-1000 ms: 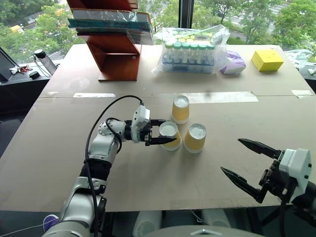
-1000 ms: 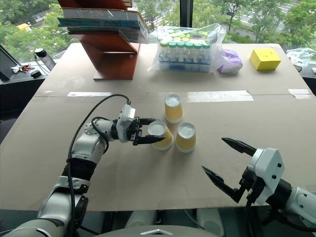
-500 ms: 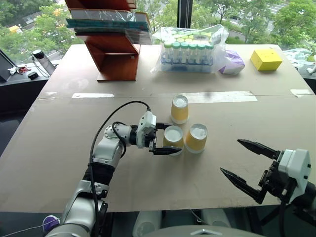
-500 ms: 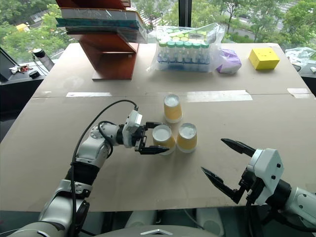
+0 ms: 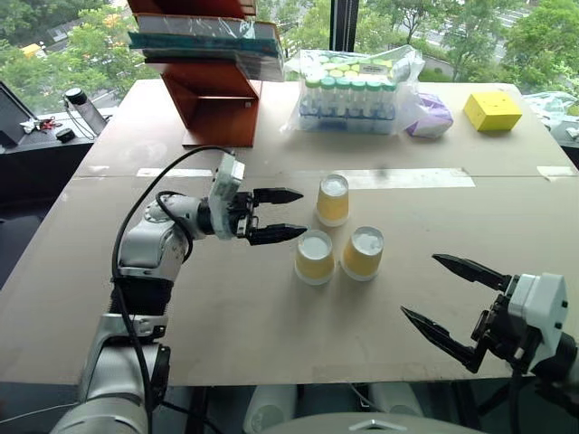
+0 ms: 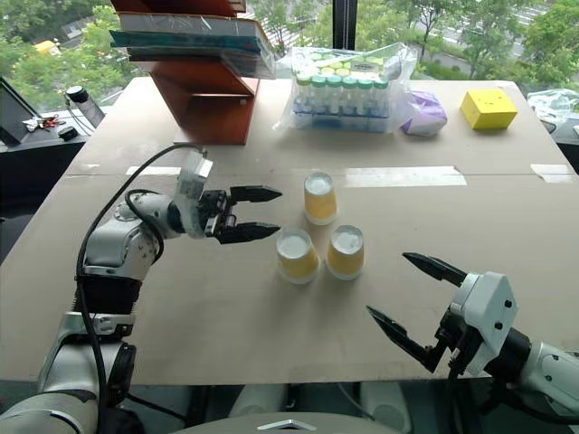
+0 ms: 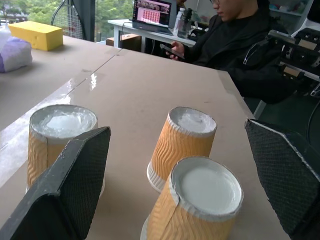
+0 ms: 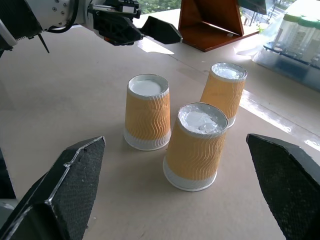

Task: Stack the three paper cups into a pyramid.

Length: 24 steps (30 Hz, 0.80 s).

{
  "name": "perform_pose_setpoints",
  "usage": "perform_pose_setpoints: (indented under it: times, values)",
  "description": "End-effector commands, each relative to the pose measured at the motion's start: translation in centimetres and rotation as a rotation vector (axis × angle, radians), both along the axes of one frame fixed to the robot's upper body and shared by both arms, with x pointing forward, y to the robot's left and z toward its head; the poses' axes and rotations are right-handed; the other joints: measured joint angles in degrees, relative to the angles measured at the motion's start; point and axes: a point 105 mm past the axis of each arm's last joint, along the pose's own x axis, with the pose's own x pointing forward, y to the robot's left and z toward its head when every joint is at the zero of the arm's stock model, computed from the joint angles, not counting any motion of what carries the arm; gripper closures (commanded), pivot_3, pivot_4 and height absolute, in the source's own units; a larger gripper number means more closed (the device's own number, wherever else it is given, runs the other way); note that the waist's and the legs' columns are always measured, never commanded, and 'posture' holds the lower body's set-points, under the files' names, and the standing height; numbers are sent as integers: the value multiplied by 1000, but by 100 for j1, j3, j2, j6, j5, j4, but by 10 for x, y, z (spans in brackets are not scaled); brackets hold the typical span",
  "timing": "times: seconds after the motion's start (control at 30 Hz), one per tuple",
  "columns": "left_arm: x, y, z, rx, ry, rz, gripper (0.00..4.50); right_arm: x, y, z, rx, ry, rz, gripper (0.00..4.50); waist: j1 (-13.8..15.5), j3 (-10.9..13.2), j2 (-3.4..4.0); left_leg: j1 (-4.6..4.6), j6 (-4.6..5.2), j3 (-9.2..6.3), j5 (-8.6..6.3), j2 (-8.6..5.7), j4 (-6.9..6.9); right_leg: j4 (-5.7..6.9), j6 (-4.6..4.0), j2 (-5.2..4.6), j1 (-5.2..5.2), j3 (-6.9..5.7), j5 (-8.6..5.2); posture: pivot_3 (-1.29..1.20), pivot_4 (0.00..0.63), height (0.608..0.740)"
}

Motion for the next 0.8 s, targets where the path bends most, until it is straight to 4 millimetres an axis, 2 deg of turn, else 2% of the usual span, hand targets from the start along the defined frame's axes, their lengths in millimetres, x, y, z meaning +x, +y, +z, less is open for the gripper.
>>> perform_pose_setpoints:
  times: [0.03,0.1,0.13,0.17,0.3,0.47,0.53,0.6,0.8]
  values:
    - [8,-15,19,-32,-24,26,83,-2,2,5,6,-37,14,0,-18,0,0,0,0,-1,0,-2,0,1,0,0,0,0,0,0,150,740]
    - [22,-21,17,-3,-11,105,83,-2,2,5,6,-38,12,0,-28,1,-2,1,0,-2,0,-2,0,2,0,2,0,-1,0,0,150,740]
    - [35,-21,11,70,-41,210,83,-3,2,4,4,-38,8,0,-29,2,-3,0,0,-7,0,-4,0,3,0,3,0,-4,0,0,150,740]
    - [38,-23,13,63,-49,224,83,-3,2,4,3,-38,6,0,-31,2,-3,0,0,-10,0,-5,0,3,0,4,0,-6,0,0,150,740]
    - [29,-21,14,10,-44,136,83,-6,2,3,6,-36,-7,0,-75,3,-2,2,0,-10,0,-5,0,5,0,6,0,-3,0,0,150,740]
    - [24,6,-5,74,11,109,83,-6,2,2,8,-39,-20,0,-83,3,-2,6,0,-8,0,-3,-1,7,-1,8,-3,1,0,0,150,740]
    - [22,15,-8,90,22,97,619,-6,2,2,9,-39,-23,0,-68,3,-2,5,0,-6,0,-2,-1,8,-2,9,-3,-1,0,0,150,740]
    - [19,19,-9,97,19,84,1432,-6,3,1,10,-41,-24,0,-49,4,-3,3,0,-7,0,-2,-1,7,-2,8,-3,-3,-1,0,150,740]
    - [5,27,-16,126,47,30,4404,-5,3,1,12,-42,-19,0,-52,4,-4,-3,0,-8,0,-2,2,3,-1,0,-3,-4,0,0,150,740]
